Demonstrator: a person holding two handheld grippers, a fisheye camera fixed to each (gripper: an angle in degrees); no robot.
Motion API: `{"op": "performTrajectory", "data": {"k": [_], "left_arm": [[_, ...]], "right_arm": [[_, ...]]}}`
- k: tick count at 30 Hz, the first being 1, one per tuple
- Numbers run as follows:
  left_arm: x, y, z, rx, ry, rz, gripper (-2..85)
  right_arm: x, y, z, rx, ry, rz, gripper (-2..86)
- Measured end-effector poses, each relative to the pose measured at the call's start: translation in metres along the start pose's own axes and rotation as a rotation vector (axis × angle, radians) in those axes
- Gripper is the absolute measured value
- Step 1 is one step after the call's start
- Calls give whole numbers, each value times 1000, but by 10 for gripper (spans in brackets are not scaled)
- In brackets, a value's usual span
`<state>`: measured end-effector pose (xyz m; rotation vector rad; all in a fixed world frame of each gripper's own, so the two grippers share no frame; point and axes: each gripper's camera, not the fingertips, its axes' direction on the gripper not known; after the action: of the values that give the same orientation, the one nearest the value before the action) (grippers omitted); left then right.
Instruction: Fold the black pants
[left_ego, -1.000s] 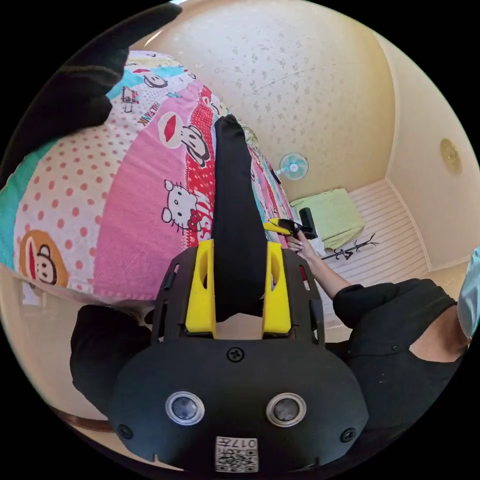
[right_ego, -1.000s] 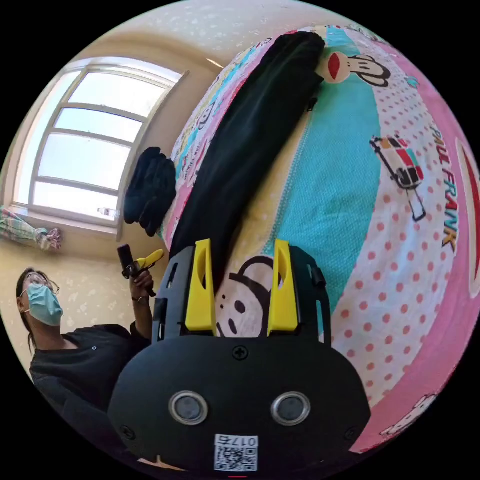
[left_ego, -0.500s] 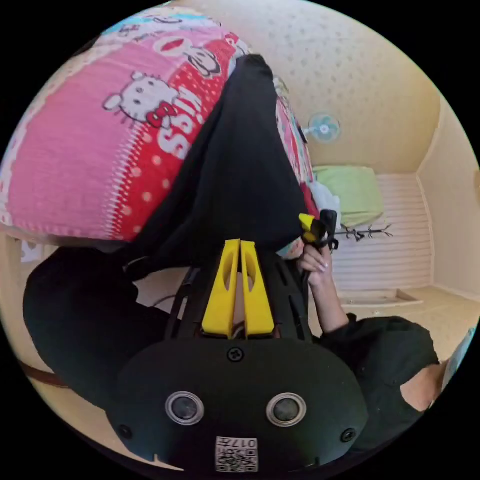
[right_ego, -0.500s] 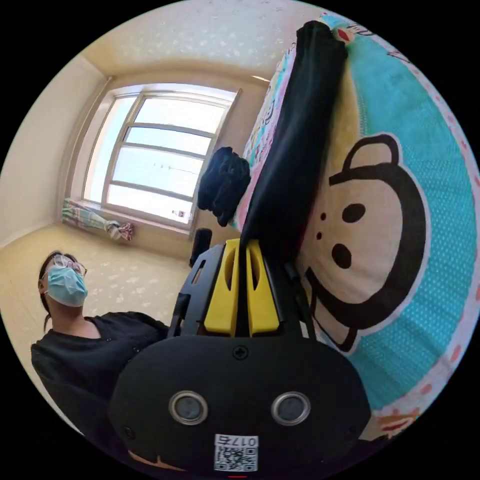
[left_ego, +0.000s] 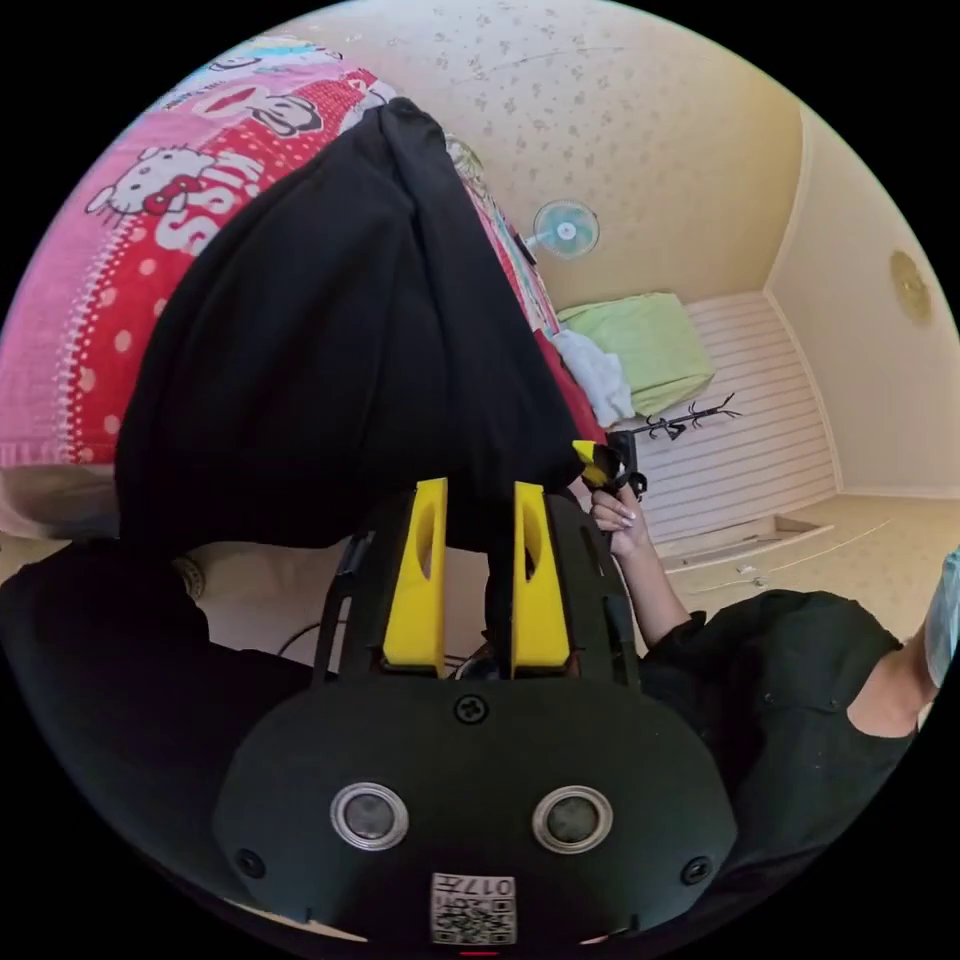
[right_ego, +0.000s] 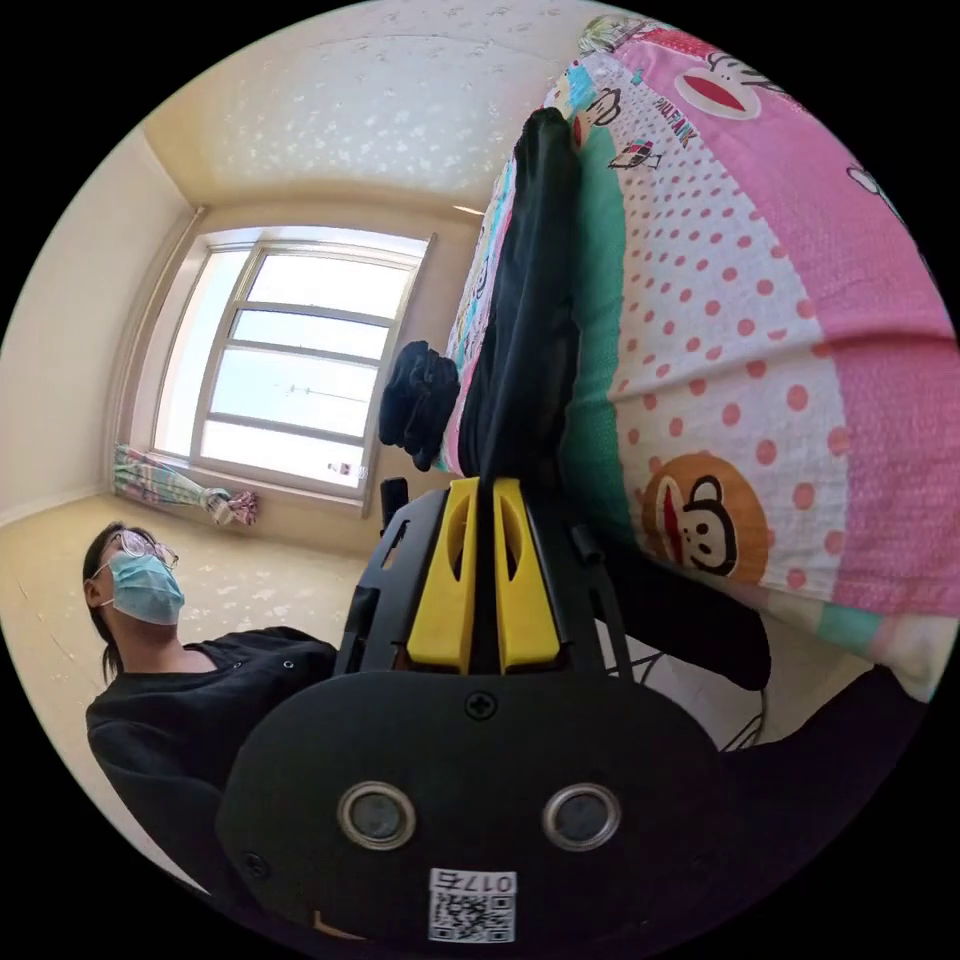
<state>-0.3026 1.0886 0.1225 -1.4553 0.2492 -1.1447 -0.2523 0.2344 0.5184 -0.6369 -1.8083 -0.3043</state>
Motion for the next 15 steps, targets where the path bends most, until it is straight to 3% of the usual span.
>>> {"op": "performTrajectory", "data": {"k": [5,9,13,15], "left_arm": [[19,-5,31,13,-105,64,118],[14,-1,36,40,-215,40,46],[4,10,20,62,-81,4,75],[10,20,5,141,-123,24,101]], "right_arm": [[-2,9,-4,9,29,25,29],[-5,15,-8,12,67,38,30],[-6,23,-13,21,72,37,30],[-5,26,-14,26,71,45,30]]}}
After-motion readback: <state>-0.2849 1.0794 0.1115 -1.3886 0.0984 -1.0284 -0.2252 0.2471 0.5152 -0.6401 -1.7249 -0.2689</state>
